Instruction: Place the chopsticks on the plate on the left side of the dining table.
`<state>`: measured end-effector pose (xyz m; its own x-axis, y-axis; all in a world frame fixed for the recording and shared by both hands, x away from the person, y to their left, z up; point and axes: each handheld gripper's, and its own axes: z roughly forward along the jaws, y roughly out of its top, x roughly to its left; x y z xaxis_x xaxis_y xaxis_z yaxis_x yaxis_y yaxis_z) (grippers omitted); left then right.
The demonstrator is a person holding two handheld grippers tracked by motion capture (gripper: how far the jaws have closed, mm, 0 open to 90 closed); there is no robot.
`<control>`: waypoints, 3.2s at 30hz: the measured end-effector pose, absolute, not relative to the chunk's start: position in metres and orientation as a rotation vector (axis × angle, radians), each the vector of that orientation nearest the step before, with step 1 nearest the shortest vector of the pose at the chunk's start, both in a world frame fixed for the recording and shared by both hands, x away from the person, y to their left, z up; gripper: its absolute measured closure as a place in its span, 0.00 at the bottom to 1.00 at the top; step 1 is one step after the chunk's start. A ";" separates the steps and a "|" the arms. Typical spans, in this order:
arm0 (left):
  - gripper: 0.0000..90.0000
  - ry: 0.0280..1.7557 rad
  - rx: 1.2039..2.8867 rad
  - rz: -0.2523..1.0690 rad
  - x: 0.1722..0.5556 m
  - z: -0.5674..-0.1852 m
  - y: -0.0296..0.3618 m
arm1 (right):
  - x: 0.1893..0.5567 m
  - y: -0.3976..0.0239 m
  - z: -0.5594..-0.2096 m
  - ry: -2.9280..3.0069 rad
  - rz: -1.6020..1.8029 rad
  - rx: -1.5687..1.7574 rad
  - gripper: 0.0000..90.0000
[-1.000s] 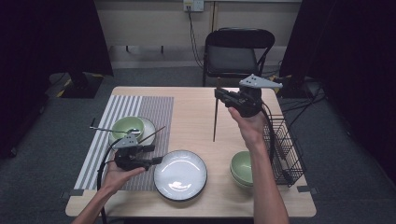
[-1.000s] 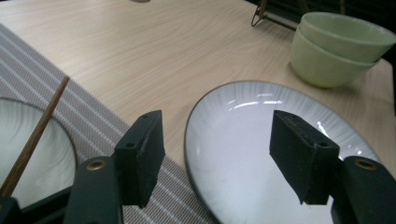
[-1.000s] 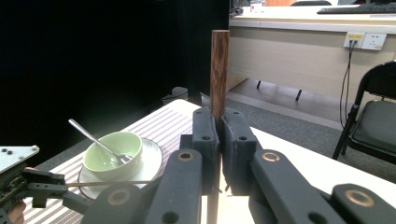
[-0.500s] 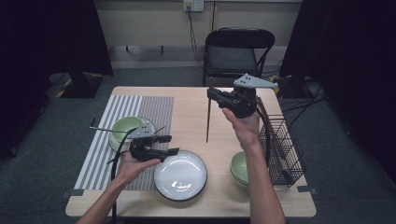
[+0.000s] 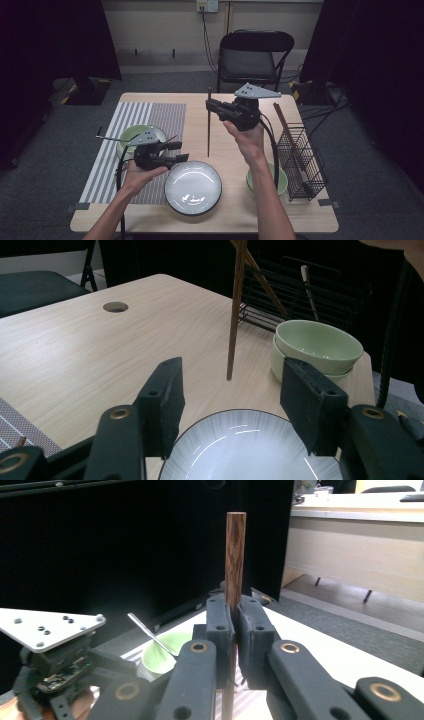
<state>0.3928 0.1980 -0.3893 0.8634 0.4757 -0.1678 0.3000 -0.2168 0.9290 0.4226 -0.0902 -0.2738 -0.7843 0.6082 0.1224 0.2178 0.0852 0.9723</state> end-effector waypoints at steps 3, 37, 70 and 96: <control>0.49 0.587 1.813 0.190 0.394 -0.387 0.200 | 0.422 -0.081 -0.275 2.069 1.766 0.802 0.95; 0.83 0.535 1.740 0.196 0.397 -0.377 0.208 | 0.415 -0.010 -0.284 2.176 1.870 0.680 0.95; 0.94 0.548 1.719 0.200 0.403 -0.373 0.223 | 0.412 -0.025 -0.290 2.237 1.847 0.622 0.51; 0.94 0.565 1.663 0.202 0.402 -0.361 0.241 | 0.402 -0.035 -0.362 2.380 1.786 0.666 0.52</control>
